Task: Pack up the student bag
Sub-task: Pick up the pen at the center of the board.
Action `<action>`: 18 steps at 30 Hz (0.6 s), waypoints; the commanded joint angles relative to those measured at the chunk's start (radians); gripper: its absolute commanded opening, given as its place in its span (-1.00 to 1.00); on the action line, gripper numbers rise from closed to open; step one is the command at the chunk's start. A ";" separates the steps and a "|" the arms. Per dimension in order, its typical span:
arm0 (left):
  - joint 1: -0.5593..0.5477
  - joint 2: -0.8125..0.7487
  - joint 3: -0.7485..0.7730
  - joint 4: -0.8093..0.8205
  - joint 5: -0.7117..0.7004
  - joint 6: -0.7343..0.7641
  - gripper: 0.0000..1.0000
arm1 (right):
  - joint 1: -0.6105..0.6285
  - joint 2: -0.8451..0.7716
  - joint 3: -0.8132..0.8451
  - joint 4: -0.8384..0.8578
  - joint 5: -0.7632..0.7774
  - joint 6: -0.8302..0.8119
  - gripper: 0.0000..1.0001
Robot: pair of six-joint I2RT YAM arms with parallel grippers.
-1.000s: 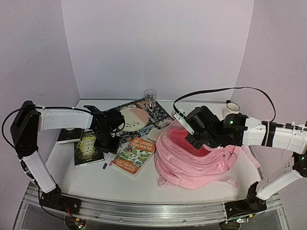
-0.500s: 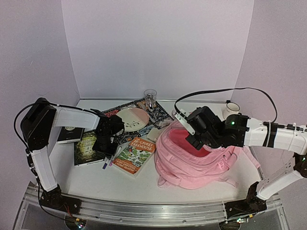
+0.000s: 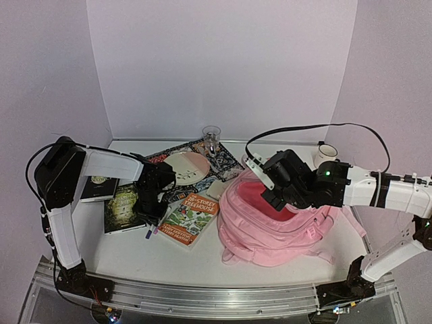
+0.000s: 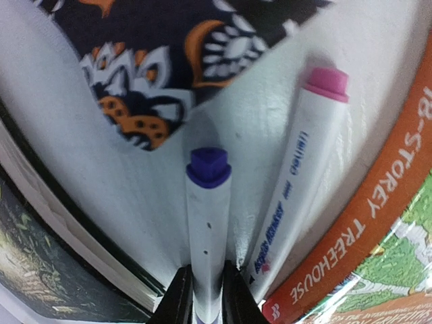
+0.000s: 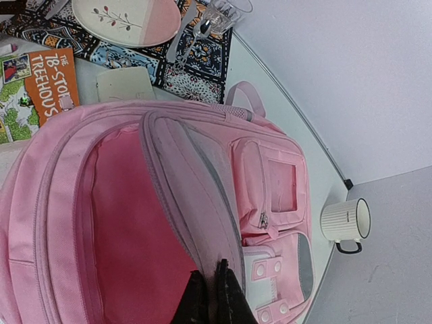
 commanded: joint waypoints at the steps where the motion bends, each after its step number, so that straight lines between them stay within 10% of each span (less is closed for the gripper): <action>1: 0.002 0.018 -0.001 -0.023 0.018 0.010 -0.84 | 0.002 -0.017 0.036 0.079 0.035 0.002 -1.00; 18: 0.006 -0.239 0.124 0.003 0.106 -0.155 -1.00 | 0.002 -0.030 0.106 0.084 -0.033 -0.006 -1.00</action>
